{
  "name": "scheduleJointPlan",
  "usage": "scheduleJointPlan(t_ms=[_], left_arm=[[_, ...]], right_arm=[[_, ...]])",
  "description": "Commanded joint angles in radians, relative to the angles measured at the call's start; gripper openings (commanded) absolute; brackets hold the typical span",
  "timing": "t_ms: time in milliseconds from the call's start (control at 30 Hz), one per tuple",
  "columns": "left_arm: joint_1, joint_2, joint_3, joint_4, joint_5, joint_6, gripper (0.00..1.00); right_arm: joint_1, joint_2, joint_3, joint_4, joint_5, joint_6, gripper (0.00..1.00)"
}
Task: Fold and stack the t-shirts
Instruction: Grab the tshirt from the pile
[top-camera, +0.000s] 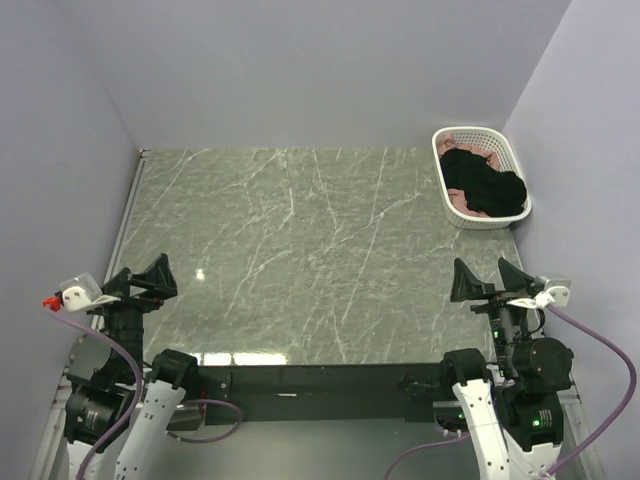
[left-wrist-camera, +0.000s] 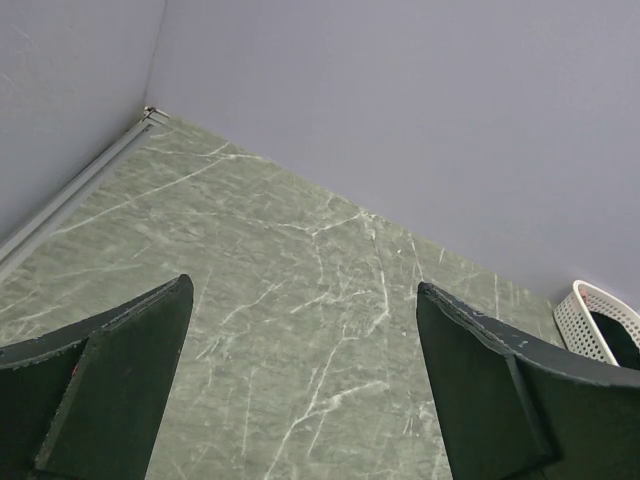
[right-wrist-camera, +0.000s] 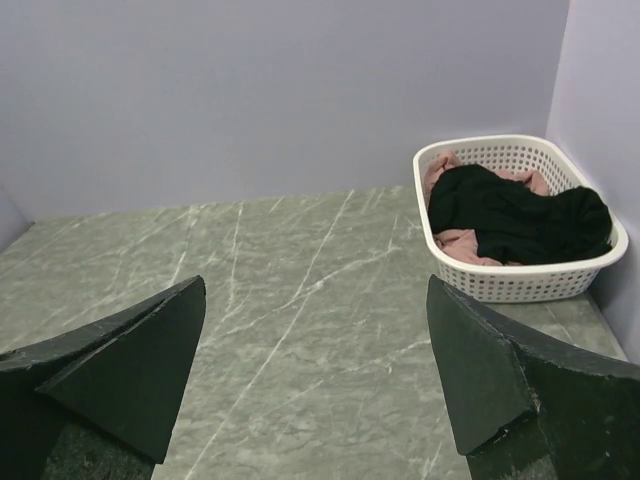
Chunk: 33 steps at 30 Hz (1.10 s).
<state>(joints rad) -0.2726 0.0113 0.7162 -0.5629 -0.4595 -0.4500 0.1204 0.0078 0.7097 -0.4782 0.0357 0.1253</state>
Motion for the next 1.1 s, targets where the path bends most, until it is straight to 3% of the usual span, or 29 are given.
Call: scheduleJointPlan(t_ms=[0,167,367,667,867,1067], left_arm=[[0.0,0.027,-0.011,0.052,0.019,-0.012,0.99],[0.0,0.078,-0.027,0.087,0.015,-0.024,1.0],[0.0,0.226,-0.055,0.153,0.031,-0.047,0.99],[0.0,0.461,-0.063,0.193,0.068,-0.029,0.99],[-0.022,0.483,-0.104,0.224,0.072,-0.035,0.99],[-0.048,0.481,-0.107,0.221,0.03,-0.023,0.99]], right_arm=[[0.007,-0.08,-0.021,0.006,0.007,0.002,0.97],[0.007,-0.072,-0.042,0.029,0.032,0.048,0.97],[0.007,0.085,-0.03,0.05,0.122,0.129,0.97],[0.005,0.601,0.187,0.043,0.216,0.178,0.98],[-0.011,1.042,0.41,-0.007,0.391,0.215,0.98],[-0.162,1.358,0.537,0.029,0.356,0.286,0.98]])
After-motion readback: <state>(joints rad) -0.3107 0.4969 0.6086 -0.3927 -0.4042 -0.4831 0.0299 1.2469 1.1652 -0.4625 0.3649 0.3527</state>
